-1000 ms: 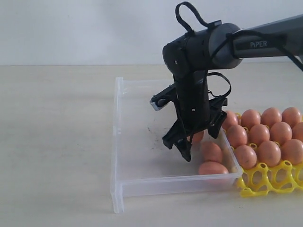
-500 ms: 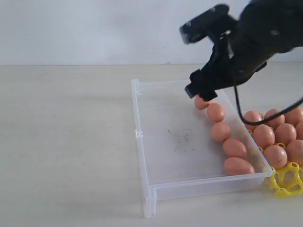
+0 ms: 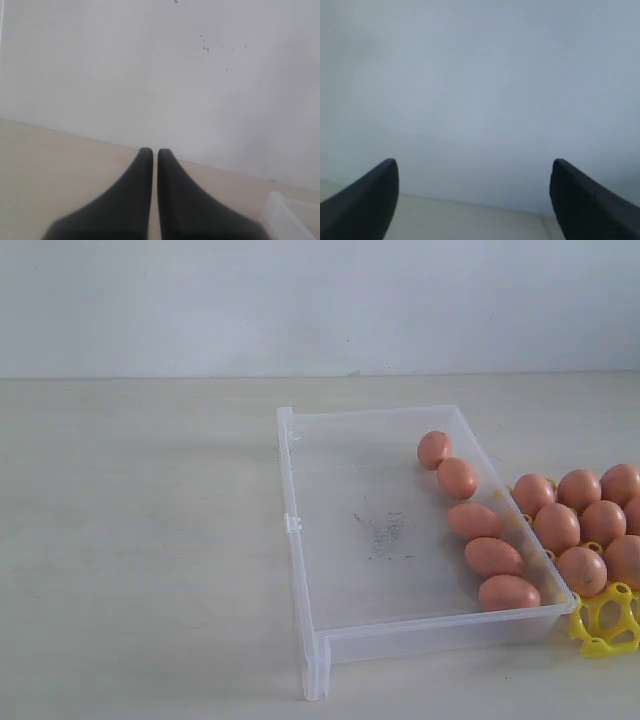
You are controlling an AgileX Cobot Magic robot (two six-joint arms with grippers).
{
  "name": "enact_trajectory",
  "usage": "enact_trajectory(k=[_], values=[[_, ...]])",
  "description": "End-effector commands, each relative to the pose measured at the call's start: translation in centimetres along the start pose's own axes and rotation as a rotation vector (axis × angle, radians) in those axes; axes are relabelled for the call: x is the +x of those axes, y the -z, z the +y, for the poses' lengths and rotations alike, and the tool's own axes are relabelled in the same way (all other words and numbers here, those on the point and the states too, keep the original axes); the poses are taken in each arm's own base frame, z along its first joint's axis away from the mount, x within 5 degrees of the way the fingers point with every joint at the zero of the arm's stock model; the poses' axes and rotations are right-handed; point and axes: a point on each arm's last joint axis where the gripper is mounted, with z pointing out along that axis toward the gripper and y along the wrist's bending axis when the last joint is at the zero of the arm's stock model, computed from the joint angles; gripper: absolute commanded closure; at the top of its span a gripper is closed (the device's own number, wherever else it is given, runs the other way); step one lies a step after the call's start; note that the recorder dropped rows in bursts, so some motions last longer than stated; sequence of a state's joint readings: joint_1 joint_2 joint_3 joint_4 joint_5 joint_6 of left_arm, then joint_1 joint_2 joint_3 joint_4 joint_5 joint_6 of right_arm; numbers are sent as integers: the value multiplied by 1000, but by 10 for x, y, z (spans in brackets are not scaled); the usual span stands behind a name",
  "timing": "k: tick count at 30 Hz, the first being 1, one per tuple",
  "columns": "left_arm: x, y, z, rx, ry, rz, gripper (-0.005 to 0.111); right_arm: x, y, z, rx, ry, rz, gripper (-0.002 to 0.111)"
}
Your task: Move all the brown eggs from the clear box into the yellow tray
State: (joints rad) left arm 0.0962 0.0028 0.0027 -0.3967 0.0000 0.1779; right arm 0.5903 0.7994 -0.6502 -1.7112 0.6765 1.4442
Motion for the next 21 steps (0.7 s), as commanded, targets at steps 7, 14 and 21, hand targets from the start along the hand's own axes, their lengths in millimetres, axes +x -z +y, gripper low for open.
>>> enact_trajectory(k=[7, 14, 21], values=[[-1, 0, 0, 3, -4, -5, 103, 17, -16, -10, 297, 565, 178, 40], [-1, 0, 0, 3, -4, -5, 103, 28, -43, 6, 375, 1087, 401, 107], [-1, 0, 0, 3, -4, -5, 103, 24, -63, -46, 362, 425, 857, 109]])
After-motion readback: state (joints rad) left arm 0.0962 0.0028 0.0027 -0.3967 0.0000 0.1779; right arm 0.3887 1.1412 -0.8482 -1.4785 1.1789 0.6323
